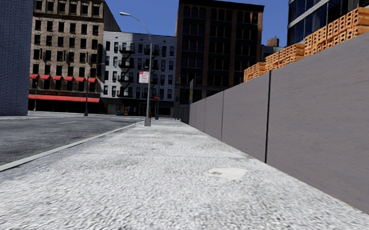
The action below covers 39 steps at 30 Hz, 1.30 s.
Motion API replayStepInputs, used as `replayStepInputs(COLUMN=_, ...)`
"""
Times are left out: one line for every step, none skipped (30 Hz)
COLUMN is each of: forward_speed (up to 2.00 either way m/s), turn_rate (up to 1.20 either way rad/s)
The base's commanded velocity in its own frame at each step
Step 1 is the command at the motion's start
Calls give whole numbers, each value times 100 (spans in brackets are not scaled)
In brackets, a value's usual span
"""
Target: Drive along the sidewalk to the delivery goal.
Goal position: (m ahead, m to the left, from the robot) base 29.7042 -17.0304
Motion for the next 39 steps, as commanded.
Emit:
replayStepInputs(forward_speed=200, turn_rate=0)
replayStepInputs(forward_speed=200, turn_rate=0)
replayStepInputs(forward_speed=200, turn_rate=0)
replayStepInputs(forward_speed=200, turn_rate=0)
replayStepInputs(forward_speed=200, turn_rate=0)
replayStepInputs(forward_speed=200, turn_rate=0)
replayStepInputs(forward_speed=200, turn_rate=0)
replayStepInputs(forward_speed=200, turn_rate=0)
replayStepInputs(forward_speed=200, turn_rate=0)
replayStepInputs(forward_speed=200, turn_rate=0)
replayStepInputs(forward_speed=200, turn_rate=0)
replayStepInputs(forward_speed=200, turn_rate=0)
replayStepInputs(forward_speed=200, turn_rate=0)
replayStepInputs(forward_speed=200, turn_rate=0)
replayStepInputs(forward_speed=200, turn_rate=0)
replayStepInputs(forward_speed=200, turn_rate=0)
replayStepInputs(forward_speed=200, turn_rate=0)
replayStepInputs(forward_speed=200, turn_rate=0)
replayStepInputs(forward_speed=200, turn_rate=0)
replayStepInputs(forward_speed=200, turn_rate=0)
replayStepInputs(forward_speed=200, turn_rate=0)
replayStepInputs(forward_speed=200, turn_rate=0)
replayStepInputs(forward_speed=200, turn_rate=0)
replayStepInputs(forward_speed=200, turn_rate=0)
replayStepInputs(forward_speed=200, turn_rate=0)
replayStepInputs(forward_speed=200, turn_rate=0)
replayStepInputs(forward_speed=200, turn_rate=0)
replayStepInputs(forward_speed=200, turn_rate=0)
replayStepInputs(forward_speed=200, turn_rate=0)
replayStepInputs(forward_speed=200, turn_rate=0)
replayStepInputs(forward_speed=200, turn_rate=0)
replayStepInputs(forward_speed=200, turn_rate=0)
replayStepInputs(forward_speed=200, turn_rate=0)
replayStepInputs(forward_speed=200, turn_rate=0)
replayStepInputs(forward_speed=200, turn_rate=4)
replayStepInputs(forward_speed=200, turn_rate=11)
replayStepInputs(forward_speed=200, turn_rate=11)
replayStepInputs(forward_speed=200, turn_rate=17)
replayStepInputs(forward_speed=200, turn_rate=20)
